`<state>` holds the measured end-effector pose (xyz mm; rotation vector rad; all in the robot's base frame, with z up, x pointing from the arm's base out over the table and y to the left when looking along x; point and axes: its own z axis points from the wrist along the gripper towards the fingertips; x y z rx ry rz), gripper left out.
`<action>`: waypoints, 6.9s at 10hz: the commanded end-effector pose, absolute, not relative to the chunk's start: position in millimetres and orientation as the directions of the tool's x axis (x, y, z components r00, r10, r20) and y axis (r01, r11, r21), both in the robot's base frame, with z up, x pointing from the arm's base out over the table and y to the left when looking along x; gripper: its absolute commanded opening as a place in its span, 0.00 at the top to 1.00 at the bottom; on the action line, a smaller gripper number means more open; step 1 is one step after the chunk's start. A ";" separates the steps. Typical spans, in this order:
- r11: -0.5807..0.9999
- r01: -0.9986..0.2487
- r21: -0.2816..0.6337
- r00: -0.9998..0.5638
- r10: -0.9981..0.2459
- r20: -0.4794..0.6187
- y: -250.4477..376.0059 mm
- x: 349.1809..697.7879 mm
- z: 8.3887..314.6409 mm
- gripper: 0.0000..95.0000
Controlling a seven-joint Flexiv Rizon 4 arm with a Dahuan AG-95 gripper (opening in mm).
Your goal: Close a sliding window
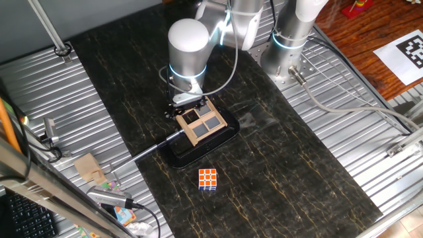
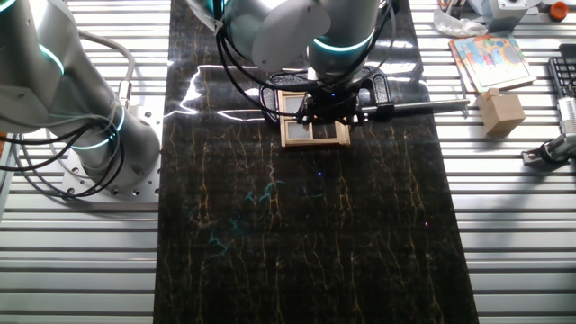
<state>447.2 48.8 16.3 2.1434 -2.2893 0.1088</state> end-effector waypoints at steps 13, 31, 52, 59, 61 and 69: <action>0.052 -0.996 -0.067 -0.056 -0.997 0.056 47.9 448.9 5.9 0.00; 0.070 -0.995 -0.076 -0.075 -0.994 0.075 50.8 454.1 7.0 0.20; 0.138 -0.990 -0.010 -0.138 -0.989 0.044 54.1 462.7 9.6 0.40; 0.152 -0.988 0.019 -0.151 -0.988 0.043 56.3 467.8 12.8 0.60; 0.153 -0.988 0.016 -0.153 -0.987 0.041 58.6 471.9 15.0 0.80; 0.121 -0.992 0.025 -0.120 -0.992 0.031 59.9 473.4 16.1 0.20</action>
